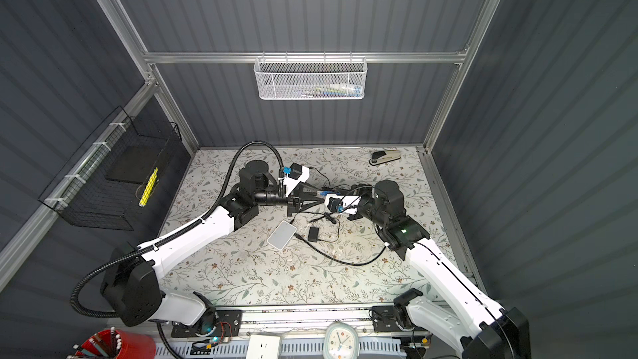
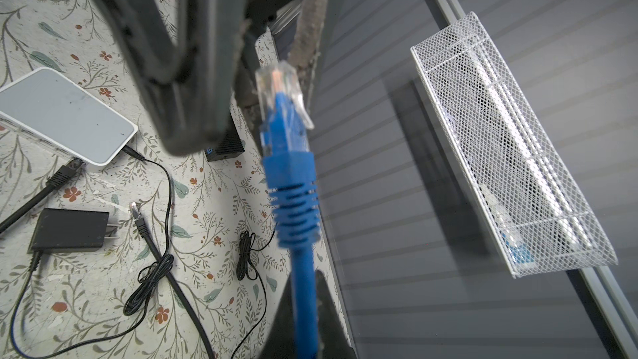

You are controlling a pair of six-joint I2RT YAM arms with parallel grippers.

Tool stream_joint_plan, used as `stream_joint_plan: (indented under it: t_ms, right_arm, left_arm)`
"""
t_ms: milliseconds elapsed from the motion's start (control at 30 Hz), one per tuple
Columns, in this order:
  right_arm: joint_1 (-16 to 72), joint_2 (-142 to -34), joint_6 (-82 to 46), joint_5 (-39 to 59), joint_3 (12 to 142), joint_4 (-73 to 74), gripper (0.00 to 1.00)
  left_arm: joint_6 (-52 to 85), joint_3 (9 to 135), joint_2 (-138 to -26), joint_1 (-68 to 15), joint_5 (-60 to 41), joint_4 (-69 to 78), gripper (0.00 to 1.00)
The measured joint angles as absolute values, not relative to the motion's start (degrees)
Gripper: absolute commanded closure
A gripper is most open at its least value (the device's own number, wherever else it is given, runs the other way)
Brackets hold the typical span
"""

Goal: Insert the plug into the switch port

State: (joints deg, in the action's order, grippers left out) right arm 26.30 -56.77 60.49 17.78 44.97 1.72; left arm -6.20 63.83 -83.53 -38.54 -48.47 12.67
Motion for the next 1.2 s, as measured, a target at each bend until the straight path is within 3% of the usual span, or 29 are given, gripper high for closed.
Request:
stream_joint_plan:
  t_ms: [567,733,867,900,1067,1200]
  right_arm:
    - [26.3,-56.8,60.9,17.8,44.9,1.5,1.0]
    - [26.3,-56.8,61.1,17.8,44.4,1.2,1.0]
    - [26.3,-56.7,61.1,18.0,44.4,1.1,1.0]
    - [26.3,-56.7,61.1,18.0,44.4,1.1,0.96]
    - [26.3,-56.1,59.0,17.6,44.3,1.2,0.52]
    - [24.0,-54.4,51.8,20.8,46.7,-4.3,0.32]
  left_arm:
    - [-5.5,63.9,-83.5,-38.5,-47.2,12.5,0.71]
    - [-5.3,63.9,-83.5,-38.5,-47.2,12.5,0.89]
    - [-5.2,64.2,-83.5,-38.5,-47.4,12.0,0.92]
    - [-5.3,64.3,-83.5,-38.5,-47.4,11.8,0.93]
    - [-7.0,64.8,-83.5,-38.5,-47.4,9.9,0.94]
    - [-10.0,66.0,-83.5,-37.8,-47.5,6.2,0.94]
